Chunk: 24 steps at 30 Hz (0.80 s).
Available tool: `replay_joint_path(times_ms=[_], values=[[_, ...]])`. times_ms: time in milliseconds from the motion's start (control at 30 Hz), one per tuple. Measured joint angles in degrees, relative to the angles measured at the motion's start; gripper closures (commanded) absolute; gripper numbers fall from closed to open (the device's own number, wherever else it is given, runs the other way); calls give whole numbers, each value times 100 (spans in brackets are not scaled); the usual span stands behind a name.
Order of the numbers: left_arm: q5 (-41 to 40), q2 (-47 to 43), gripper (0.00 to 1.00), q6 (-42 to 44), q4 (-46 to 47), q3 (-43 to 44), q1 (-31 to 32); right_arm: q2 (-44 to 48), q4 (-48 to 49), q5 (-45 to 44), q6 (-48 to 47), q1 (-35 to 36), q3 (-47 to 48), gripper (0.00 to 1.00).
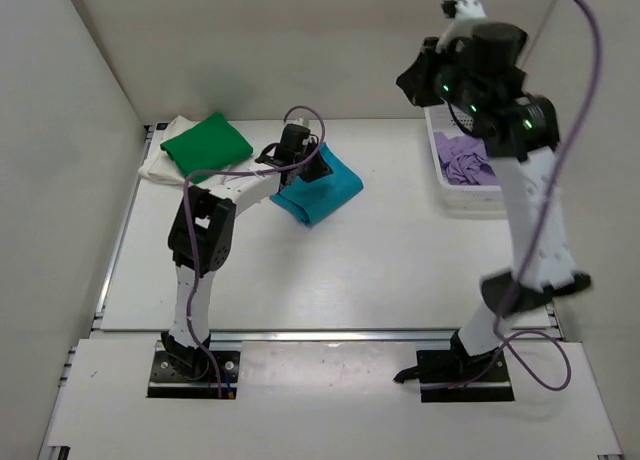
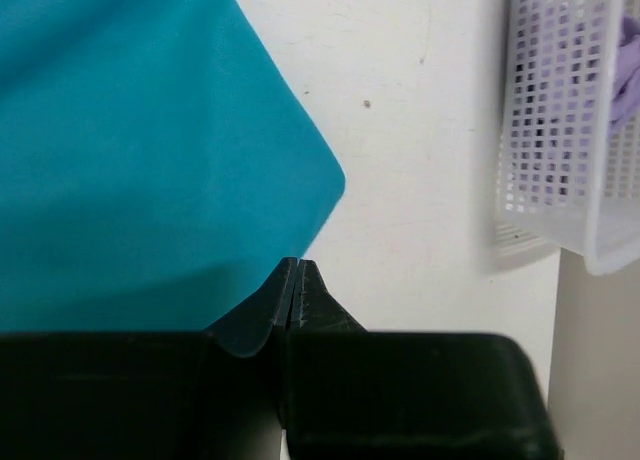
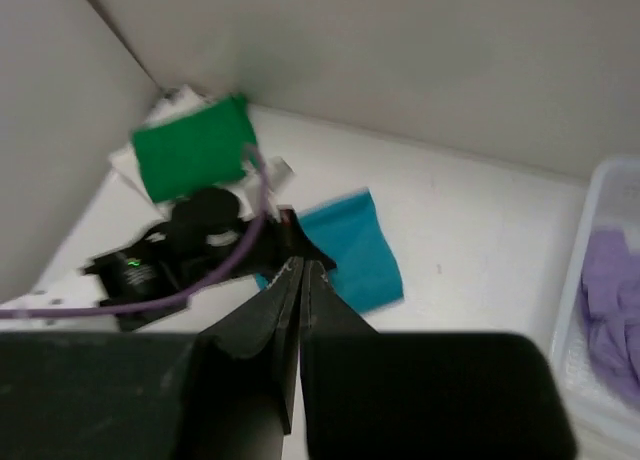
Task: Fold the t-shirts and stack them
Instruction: Smooth out wrinkles on the folded tshirt
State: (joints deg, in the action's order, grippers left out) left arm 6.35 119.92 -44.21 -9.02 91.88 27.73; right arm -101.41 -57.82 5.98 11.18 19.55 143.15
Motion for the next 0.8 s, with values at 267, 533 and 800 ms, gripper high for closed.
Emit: replay_joint_path(times_ms=[267,533,800], values=[[68,407,94,-118,278,-855,-44,2896,2597,811,212,-452,-5949,99],[354,-988,97,-179,1287,-3209,-356,1547,3587,1587,420,-280,-7444,100],[568,-2702,91,236,1502,-5195,-289,1222,6107,2778,1443,170,-8382,100]])
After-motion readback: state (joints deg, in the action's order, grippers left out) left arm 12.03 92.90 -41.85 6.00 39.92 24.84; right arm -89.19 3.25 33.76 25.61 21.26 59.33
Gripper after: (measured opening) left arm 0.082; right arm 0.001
